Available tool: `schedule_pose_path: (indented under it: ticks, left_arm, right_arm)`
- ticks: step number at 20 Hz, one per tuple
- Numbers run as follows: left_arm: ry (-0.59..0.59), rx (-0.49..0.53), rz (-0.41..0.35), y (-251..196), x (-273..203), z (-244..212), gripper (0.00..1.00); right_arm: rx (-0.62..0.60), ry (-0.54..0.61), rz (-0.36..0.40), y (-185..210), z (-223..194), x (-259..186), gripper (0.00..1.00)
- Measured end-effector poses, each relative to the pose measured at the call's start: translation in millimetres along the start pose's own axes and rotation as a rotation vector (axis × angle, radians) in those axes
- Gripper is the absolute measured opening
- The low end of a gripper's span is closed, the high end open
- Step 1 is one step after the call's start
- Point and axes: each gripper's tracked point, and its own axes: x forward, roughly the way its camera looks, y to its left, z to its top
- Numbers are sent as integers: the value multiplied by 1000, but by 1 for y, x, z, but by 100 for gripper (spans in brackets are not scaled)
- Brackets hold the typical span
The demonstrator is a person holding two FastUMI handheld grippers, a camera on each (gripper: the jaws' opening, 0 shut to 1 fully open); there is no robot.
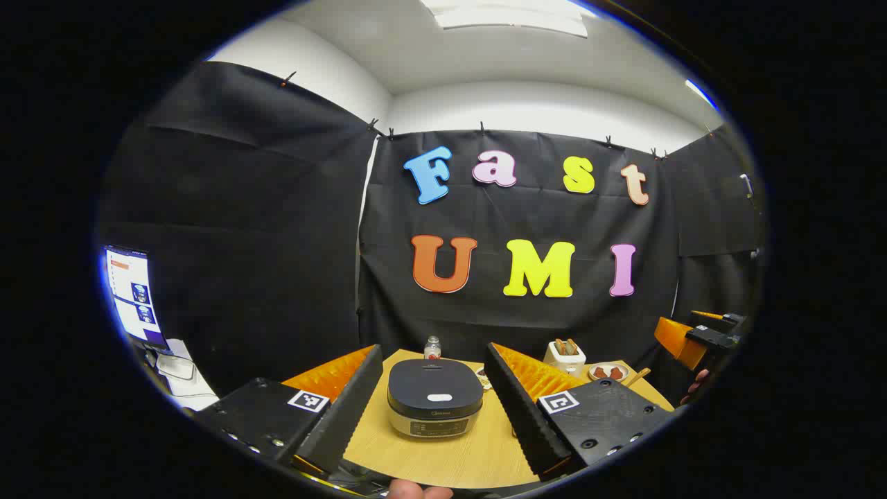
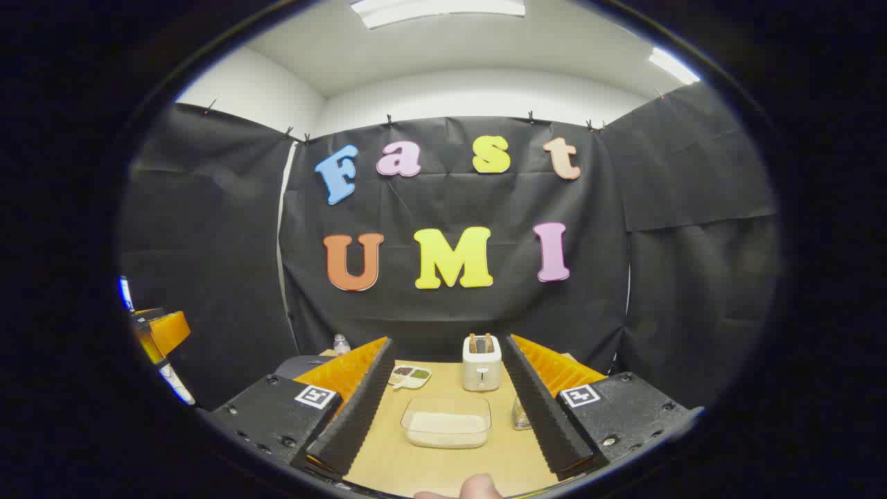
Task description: Close the left gripper, press the button to open the rice cooker; take a wooden spoon from the chopstick holder with the right hand, scoop a spoonful of rice and pour it into the rice cooker, then put the wooden spoon back into the chopstick holder.
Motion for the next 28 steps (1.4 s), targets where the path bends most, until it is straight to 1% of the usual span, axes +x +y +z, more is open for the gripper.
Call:
schedule_pose_path:
  ticks: [2,3,4,5,6,7,15,16,21,25,28]
  left_arm:
    - [7,0,-4,-1,-1,-1,94]
    - [8,0,-4,-1,-1,-1,95]
    - [8,1,-5,-1,-1,1,95]
    - [9,1,-5,-1,-1,1,95]
    - [8,2,-4,-1,-1,2,95]
    - [8,3,-4,-1,-1,2,95]
    - [28,16,-14,0,1,-1,95]
    - [28,18,-15,0,1,-1,95]
    - [54,22,-10,-3,18,-8,95]
    - [103,19,-17,-9,30,-16,95]
    - [154,10,-25,-14,48,-27,95]
  right_arm:
    - [3,-11,-4,-2,3,-1,100]
    - [3,-17,-7,-4,4,-2,98]
    - [0,-18,-10,-6,5,-3,100]
    - [-3,-15,-10,-6,3,-2,100]
    - [-4,-15,-11,-7,4,-3,98]
    - [-7,-17,-13,-8,5,-4,100]
    - [-16,-30,-32,-18,9,-6,100]
    - [-16,-33,-36,-19,11,-6,98]
    - [-14,-28,-46,-25,10,5,100]
    - [-20,-1,-42,-31,3,21,100]
    - [-18,3,-38,-37,4,39,100]
